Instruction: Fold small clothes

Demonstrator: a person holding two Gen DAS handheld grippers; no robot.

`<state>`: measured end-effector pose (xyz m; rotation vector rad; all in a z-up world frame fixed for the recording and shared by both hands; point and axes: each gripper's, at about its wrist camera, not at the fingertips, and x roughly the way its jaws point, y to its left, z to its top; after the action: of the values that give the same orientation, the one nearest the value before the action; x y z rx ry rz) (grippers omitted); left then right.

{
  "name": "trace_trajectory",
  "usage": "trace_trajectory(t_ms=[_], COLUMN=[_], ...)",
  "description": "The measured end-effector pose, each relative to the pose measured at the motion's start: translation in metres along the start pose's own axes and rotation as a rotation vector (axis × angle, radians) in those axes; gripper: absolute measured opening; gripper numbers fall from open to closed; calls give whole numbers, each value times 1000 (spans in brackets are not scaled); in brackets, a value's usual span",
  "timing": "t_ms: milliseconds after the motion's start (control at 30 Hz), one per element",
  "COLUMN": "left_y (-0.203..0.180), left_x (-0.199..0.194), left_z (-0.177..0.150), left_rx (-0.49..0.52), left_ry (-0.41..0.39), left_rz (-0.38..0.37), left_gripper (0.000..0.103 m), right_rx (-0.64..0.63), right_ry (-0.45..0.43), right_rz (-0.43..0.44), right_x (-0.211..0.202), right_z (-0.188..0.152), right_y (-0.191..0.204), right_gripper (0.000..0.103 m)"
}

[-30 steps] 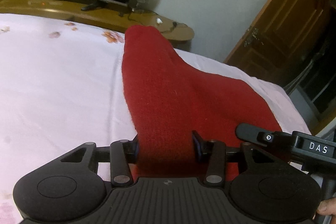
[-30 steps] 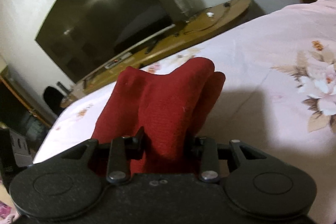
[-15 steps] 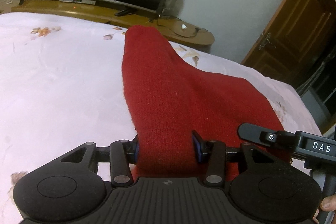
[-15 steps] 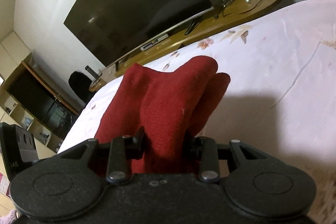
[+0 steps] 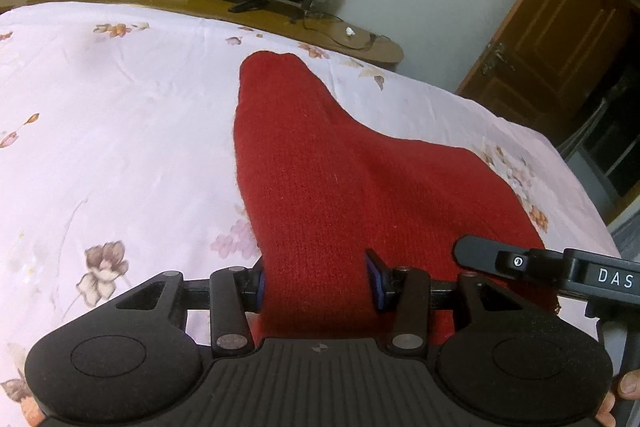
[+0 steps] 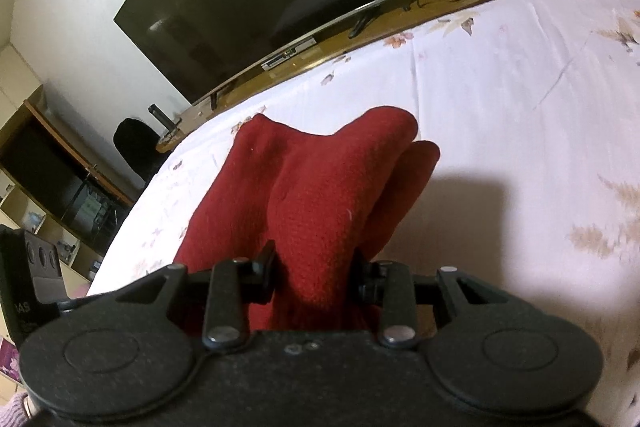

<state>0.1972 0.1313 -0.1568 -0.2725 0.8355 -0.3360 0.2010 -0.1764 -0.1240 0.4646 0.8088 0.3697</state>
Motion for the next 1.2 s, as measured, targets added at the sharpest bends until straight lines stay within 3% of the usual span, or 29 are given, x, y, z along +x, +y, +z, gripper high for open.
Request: trace_trajectory(t_ms=[500,600,667,767,1033,1200], left_y=[28,28,25,26,12,-7], left_x=[10,18,20,19,-28,-37], left_z=[-38,-42,-46,-46,-45,-54], left_rx=[-1,17,34,23,101,156], left_ry=[11,-3,-13,-15,-117,-87], left_rz=[31,57,86,100,156,117], left_gripper=[46,58,71,74,74,74], right_rx=[16,21,20,-7,-62,-129], right_ry=[49,61,68,65,-35,-40], right_rz=[-26,-53,-85,-128,-163,-116], right_x=[33,44,52,58,16,-3], right_z=[-20,-21,-22,-23,-13,-24], right_y=[-9,-19,-25,-28,-18,8], right_gripper=[35,38,42,51,49,49])
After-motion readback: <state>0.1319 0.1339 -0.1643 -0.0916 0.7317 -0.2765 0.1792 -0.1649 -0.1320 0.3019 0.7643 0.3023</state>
